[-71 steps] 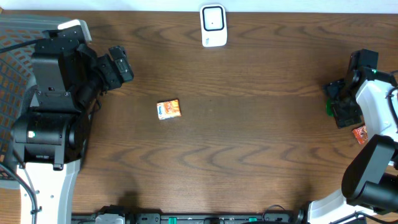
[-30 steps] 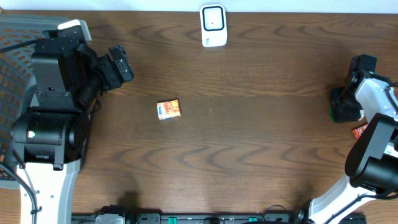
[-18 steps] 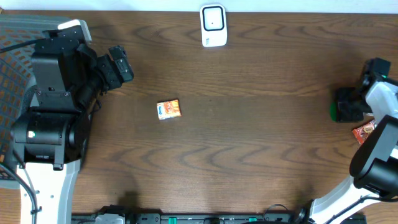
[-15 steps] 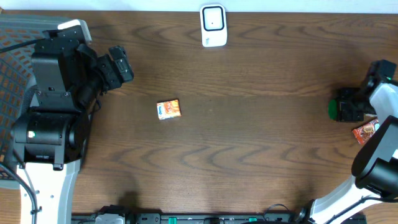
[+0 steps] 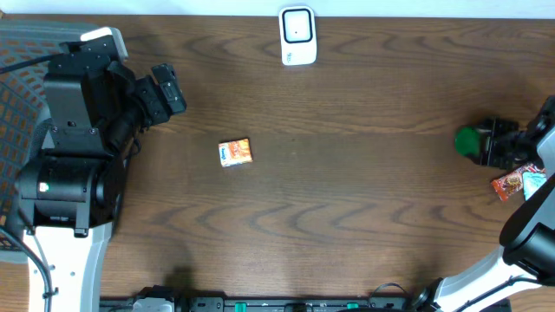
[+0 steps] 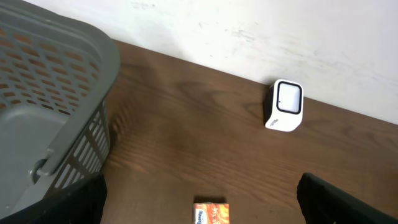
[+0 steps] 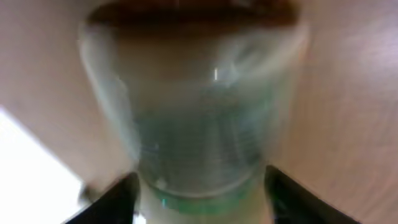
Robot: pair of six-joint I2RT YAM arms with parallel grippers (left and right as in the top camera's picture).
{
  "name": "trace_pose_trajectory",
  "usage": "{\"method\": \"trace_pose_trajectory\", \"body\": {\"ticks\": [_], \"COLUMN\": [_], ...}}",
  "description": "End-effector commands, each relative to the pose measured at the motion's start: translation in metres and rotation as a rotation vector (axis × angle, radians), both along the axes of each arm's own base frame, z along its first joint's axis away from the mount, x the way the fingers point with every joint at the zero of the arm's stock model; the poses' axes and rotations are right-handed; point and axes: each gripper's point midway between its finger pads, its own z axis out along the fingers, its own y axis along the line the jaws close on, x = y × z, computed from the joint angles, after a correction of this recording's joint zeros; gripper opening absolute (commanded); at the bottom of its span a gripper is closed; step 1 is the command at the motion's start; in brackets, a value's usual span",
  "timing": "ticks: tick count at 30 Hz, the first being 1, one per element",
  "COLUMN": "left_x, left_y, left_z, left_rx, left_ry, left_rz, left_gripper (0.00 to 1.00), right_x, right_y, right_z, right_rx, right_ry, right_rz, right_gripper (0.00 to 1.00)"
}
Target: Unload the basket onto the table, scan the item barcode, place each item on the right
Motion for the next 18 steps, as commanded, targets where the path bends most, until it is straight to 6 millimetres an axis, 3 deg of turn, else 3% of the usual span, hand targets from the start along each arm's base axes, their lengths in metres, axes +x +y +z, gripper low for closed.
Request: {"method": "trace_pose_trajectory", "body": {"ticks": [1, 10, 12, 13, 14, 18], "left_x": [0.000, 0.000, 0.000, 0.000, 0.000, 0.000], "left_y": [0.004, 0.004, 0.004, 0.004, 0.004, 0.004], "left_z": [0.005, 0.005, 0.005, 0.005, 0.005, 0.005], "left_rx": [0.013, 0.013, 0.013, 0.013, 0.013, 0.013], "left_ry": [-0.012, -0.012, -0.012, -0.012, -0.012, -0.012], "left_rz": [0.011, 0.011, 0.011, 0.011, 0.011, 0.011], "left_gripper": [0.98, 0.98, 0.98, 0.98, 0.98, 0.98], "right_x": [0.012, 0.019, 0.022, 0.027, 0.029, 0.033], "right_y": [0.014, 0.015, 0.013, 0.013, 0.014, 0.022], "right_z": [0.012, 0.020, 0.021, 0.023, 0.025, 0.043], "right_rx": [0.113, 0.139, 0.106, 0.065, 0.048, -0.014], "right_ry": [-0.109, -0.166, -0.194, -0.233, -0.247, -0.321], "right_rz": [0.041, 0.054, 0.090, 0.139, 0.163, 0.261], "right_gripper": [0.50, 0.52, 0.63, 0.80, 0.86, 0.97]}}
